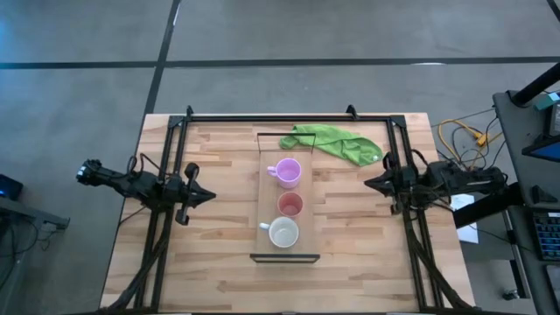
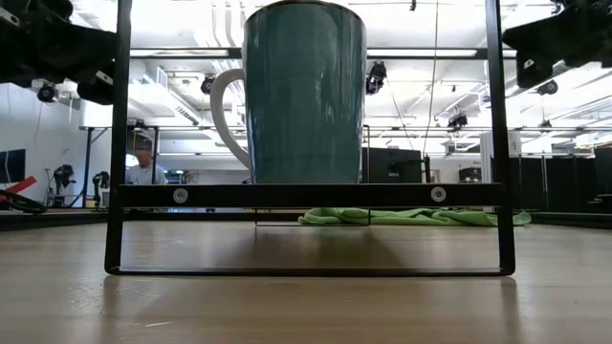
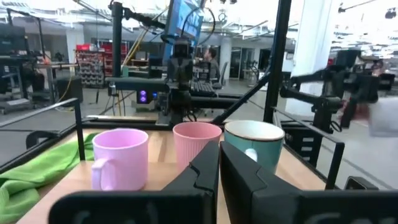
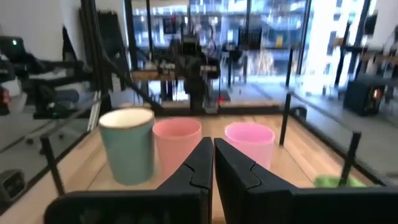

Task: Stack small to large cups/mugs on shelf
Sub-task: Return to Home Position

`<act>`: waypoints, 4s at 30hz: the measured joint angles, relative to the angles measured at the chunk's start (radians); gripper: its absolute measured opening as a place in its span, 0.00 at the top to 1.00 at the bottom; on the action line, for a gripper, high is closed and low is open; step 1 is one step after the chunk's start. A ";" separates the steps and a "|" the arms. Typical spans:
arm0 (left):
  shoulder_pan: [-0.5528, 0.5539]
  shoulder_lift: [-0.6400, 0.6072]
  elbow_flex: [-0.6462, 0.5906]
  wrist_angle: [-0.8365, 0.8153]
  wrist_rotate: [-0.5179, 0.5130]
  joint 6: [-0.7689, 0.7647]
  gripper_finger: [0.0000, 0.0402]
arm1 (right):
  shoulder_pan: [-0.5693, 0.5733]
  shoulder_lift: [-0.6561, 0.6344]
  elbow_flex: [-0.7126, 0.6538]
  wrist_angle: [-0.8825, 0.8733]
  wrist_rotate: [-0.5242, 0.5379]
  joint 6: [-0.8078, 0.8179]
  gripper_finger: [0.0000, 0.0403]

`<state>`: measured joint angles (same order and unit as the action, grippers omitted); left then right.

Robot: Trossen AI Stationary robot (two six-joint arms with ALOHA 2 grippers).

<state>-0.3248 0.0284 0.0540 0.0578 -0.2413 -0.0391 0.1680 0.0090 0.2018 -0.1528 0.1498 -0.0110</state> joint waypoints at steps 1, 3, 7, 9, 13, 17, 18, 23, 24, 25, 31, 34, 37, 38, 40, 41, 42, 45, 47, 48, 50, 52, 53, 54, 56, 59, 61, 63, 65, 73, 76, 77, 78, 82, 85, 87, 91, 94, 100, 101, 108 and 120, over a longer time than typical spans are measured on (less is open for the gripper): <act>0.000 -0.003 0.004 -0.017 0.001 -0.001 1.00 | 0.000 0.000 0.025 -0.051 0.000 0.014 0.98; 0.000 -0.004 0.015 -0.055 0.002 -0.006 1.00 | 0.000 0.000 0.060 -0.095 -0.013 0.020 0.98; 0.000 -0.004 0.040 -0.034 0.002 -0.007 1.00 | 0.000 0.000 0.080 -0.075 -0.099 -0.074 0.98; 0.000 -0.004 0.053 -0.033 0.002 -0.007 1.00 | 0.000 -0.002 0.075 -0.067 -0.102 -0.073 0.98; 0.000 -0.004 0.051 -0.038 0.002 -0.022 1.00 | 0.000 -0.004 -0.001 0.005 -0.101 -0.025 0.98; 0.000 -0.004 0.011 0.013 0.002 -0.033 1.00 | 0.000 -0.007 -0.107 0.160 -0.097 -0.016 0.98; 0.000 -0.004 -0.005 0.050 0.002 -0.033 1.00 | 0.000 -0.007 -0.127 0.189 -0.097 -0.015 0.98; 0.000 -0.003 -0.045 0.078 0.004 -0.070 1.00 | 0.000 -0.008 -0.185 0.242 -0.097 0.050 0.98; 0.000 -0.003 -0.045 0.084 0.004 -0.079 1.00 | 0.000 -0.008 -0.189 0.241 -0.097 0.068 0.98; 0.000 -0.003 -0.046 0.087 0.004 -0.084 1.00 | 0.000 -0.008 -0.191 0.240 -0.097 0.077 0.98; 0.000 -0.003 -0.046 0.092 0.004 -0.086 1.00 | 0.000 -0.008 -0.192 0.242 -0.097 0.067 0.98; 0.000 -0.003 -0.046 0.092 0.004 -0.086 1.00 | 0.000 -0.008 -0.192 0.239 -0.097 0.082 0.98; 0.000 0.000 -0.047 0.092 0.004 -0.085 1.00 | 0.000 -0.006 -0.192 0.235 -0.097 0.140 0.98; 0.000 0.003 -0.047 0.092 0.004 -0.085 1.00 | 0.000 -0.006 -0.192 0.236 -0.097 0.156 0.98; 0.000 0.007 -0.047 0.092 0.004 -0.085 1.00 | 0.000 -0.006 -0.192 0.237 -0.097 0.176 0.98; 0.000 0.010 -0.047 0.092 0.004 -0.085 1.00 | 0.000 -0.006 -0.192 0.237 -0.097 0.177 0.98; 0.000 0.012 -0.047 0.091 0.003 -0.085 1.00 | 0.000 -0.006 -0.192 0.236 -0.097 0.175 0.98; 0.000 0.017 -0.048 0.091 0.003 -0.085 1.00 | 0.000 -0.006 -0.192 0.237 -0.097 0.169 0.98; 0.000 0.021 -0.048 0.092 0.003 -0.085 1.00 | 0.000 -0.006 -0.192 0.237 -0.097 0.169 0.98; 0.000 0.023 -0.048 0.091 0.003 -0.085 1.00 | 0.000 -0.006 -0.192 0.237 -0.097 0.169 0.98; 0.000 0.022 -0.048 0.091 0.003 -0.085 1.00 | 0.000 -0.006 -0.192 0.237 -0.097 0.169 0.98; 0.000 0.008 -0.048 0.090 0.003 -0.085 1.00 | 0.000 -0.006 -0.192 0.237 -0.097 0.169 0.98; 0.000 -0.004 -0.048 0.093 0.002 -0.085 1.00 | 0.000 -0.006 -0.192 0.237 -0.097 0.169 0.98; 0.000 -0.005 -0.048 0.098 0.002 -0.084 1.00 | 0.000 -0.006 -0.192 0.237 -0.097 0.169 0.98; 0.000 -0.004 -0.047 0.097 0.001 -0.084 1.00 | 0.000 -0.006 -0.192 0.236 -0.097 0.169 0.98; 0.000 -0.004 -0.047 0.098 0.001 -0.084 1.00 | 0.000 -0.007 -0.192 0.237 -0.097 0.169 0.98; 0.000 -0.004 -0.048 0.096 0.001 -0.084 1.00 | 0.000 -0.008 -0.192 0.238 -0.097 0.169 0.98; 0.000 -0.004 -0.048 0.096 0.002 -0.084 1.00 | 0.000 -0.009 -0.192 0.237 -0.097 0.169 0.98; 0.000 -0.004 -0.048 0.096 0.002 -0.084 1.00 | 0.000 -0.009 -0.192 0.237 -0.097 0.169 0.98; 0.000 0.006 -0.048 0.095 0.002 -0.084 1.00 | 0.000 -0.009 -0.192 0.237 -0.097 0.168 0.98; 0.000 0.013 -0.048 0.094 0.002 -0.084 1.00 | 0.000 -0.009 -0.192 0.237 -0.097 0.168 0.98; 0.000 0.016 -0.048 0.093 0.002 -0.084 1.00 | 0.000 -0.009 -0.192 0.237 -0.097 0.168 0.98; 0.000 0.018 -0.048 0.092 0.002 -0.084 1.00 | 0.000 -0.009 -0.192 0.237 -0.097 0.168 0.98; 0.000 0.024 -0.048 0.092 0.002 -0.084 1.00 | 0.000 0.001 -0.192 0.236 -0.097 0.168 0.98; 0.000 0.022 -0.048 0.092 0.002 -0.084 1.00 | 0.000 0.001 -0.193 0.238 -0.097 0.168 0.98; 0.000 0.022 -0.048 0.091 0.002 -0.084 1.00 | 0.000 0.000 -0.193 0.237 -0.097 0.168 0.98; 0.000 0.023 -0.048 0.091 0.002 -0.084 1.00 | 0.000 0.001 -0.193 0.237 -0.097 0.168 0.98; 0.000 0.023 -0.048 0.091 0.002 -0.084 1.00 | 0.000 0.001 -0.193 0.237 -0.097 0.168 0.98; 0.000 0.023 -0.048 0.091 0.002 -0.084 1.00 | 0.000 0.001 -0.193 0.237 -0.097 0.168 0.98; 0.000 0.022 -0.048 0.092 0.002 -0.084 1.00 | 0.000 0.001 -0.193 0.237 -0.097 0.168 0.98; 0.000 0.022 -0.048 0.091 0.002 -0.084 1.00 | 0.000 0.001 -0.192 0.237 -0.097 0.168 0.98; 0.000 0.022 -0.048 0.091 0.002 -0.084 1.00 | 0.000 0.001 -0.193 0.237 -0.097 0.168 0.98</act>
<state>-0.3250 0.0509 0.0055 0.1493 -0.2392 -0.1232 0.1677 0.0097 0.0090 0.0841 0.0528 0.1572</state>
